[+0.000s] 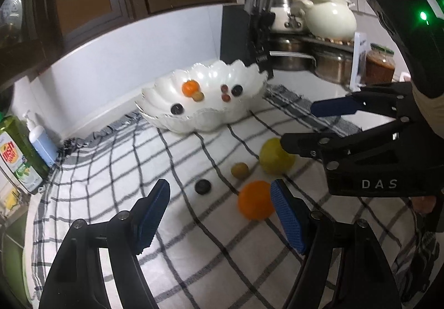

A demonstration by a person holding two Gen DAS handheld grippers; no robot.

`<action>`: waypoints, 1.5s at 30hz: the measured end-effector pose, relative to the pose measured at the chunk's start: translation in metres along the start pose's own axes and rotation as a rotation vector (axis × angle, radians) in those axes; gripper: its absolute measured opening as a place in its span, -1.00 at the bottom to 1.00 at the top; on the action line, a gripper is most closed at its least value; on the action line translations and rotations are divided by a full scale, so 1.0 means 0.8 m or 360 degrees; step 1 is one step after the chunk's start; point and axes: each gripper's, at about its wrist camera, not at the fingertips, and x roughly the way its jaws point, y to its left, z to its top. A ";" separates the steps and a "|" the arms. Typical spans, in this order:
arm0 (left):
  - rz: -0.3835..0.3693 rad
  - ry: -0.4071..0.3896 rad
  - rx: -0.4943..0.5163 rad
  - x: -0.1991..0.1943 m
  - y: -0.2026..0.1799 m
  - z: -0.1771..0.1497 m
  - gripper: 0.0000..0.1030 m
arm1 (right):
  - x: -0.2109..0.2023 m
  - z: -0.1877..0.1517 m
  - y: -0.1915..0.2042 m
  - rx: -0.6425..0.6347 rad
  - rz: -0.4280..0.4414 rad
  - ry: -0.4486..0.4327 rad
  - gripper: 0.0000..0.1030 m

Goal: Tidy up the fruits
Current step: 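Move the left tool to an orange while the right tool approaches the green pomelo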

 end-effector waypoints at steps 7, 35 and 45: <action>-0.0072 0.0089 0.0014 0.023 -0.007 -0.012 0.44 | 0.023 -0.007 0.000 -0.0040 0.0014 0.0071 0.19; -0.0327 0.0238 -0.0031 0.079 -0.019 -0.017 -0.14 | 0.093 -0.013 -0.014 0.0102 0.0098 0.0265 0.18; -0.0335 0.0235 -0.0026 0.078 -0.016 -0.017 -0.18 | 0.096 -0.017 -0.013 0.0126 0.0088 0.0256 -0.04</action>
